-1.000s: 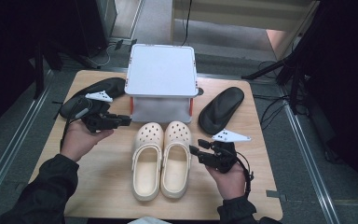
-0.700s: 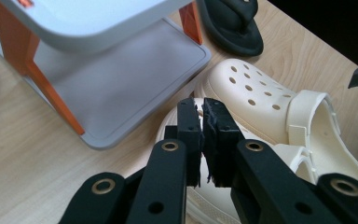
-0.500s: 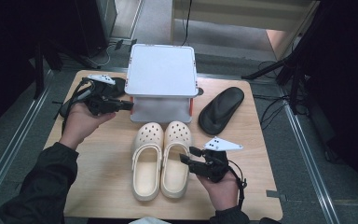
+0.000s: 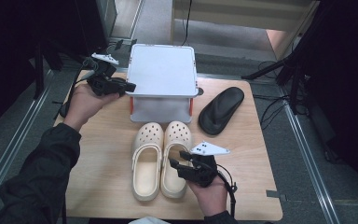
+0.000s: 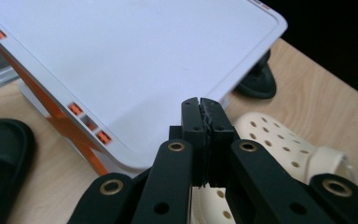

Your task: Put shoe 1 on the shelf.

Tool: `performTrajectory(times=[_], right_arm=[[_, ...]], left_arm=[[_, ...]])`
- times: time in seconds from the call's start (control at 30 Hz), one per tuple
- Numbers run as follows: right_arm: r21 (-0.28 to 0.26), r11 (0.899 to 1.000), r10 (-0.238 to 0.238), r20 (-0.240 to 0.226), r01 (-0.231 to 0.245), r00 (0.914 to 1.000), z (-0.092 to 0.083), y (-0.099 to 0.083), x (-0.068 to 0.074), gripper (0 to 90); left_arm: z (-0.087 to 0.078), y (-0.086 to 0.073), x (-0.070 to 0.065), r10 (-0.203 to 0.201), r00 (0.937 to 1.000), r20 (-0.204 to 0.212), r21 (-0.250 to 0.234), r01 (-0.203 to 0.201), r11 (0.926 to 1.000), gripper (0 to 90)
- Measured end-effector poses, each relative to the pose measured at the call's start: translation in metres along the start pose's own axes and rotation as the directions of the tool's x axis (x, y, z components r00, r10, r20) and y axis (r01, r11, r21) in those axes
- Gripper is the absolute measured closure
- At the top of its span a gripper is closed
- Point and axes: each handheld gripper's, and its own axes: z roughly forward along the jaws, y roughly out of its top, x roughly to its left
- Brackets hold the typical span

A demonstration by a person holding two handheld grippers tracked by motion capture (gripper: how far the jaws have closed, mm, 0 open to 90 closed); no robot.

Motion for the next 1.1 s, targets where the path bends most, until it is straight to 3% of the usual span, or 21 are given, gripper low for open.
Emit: performTrajectory(times=[0.23,0.5,0.77,0.97,1.1], right_arm=[[-0.003,1.0,0.007,0.005,-0.007,1.0,0.007,-0.001,0.007,51.9],[0.012,1.0,-0.022,0.039,0.022,0.999,0.022,-0.003,0.015,49.7],[0.041,0.998,0.034,0.096,-0.038,0.9948,0.043,-0.006,0.015,40.4],[0.038,0.998,0.047,0.112,-0.051,0.9926,0.052,-0.006,0.016,36.3],[0.046,0.995,0.079,0.12,-0.085,0.9897,0.06,-0.005,0.017,34.3]], left_arm=[[0.01,0.005,0.005,0.014,0.9999,-0.01,0.018,-0.014,0.9998,89.6],[0.019,0.004,0.005,0.033,0.9993,-0.017,0.039,-0.033,0.9987,89.6],[0.028,0.005,0.003,0.049,0.9987,-0.017,0.054,-0.048,0.9974,89.6],[0.029,0.004,0.005,0.05,0.9986,-0.017,0.058,-0.049,0.9971,89.7],[0.029,0.003,0.006,0.043,0.999,-0.013,0.052,-0.042,0.9978,89.7]])
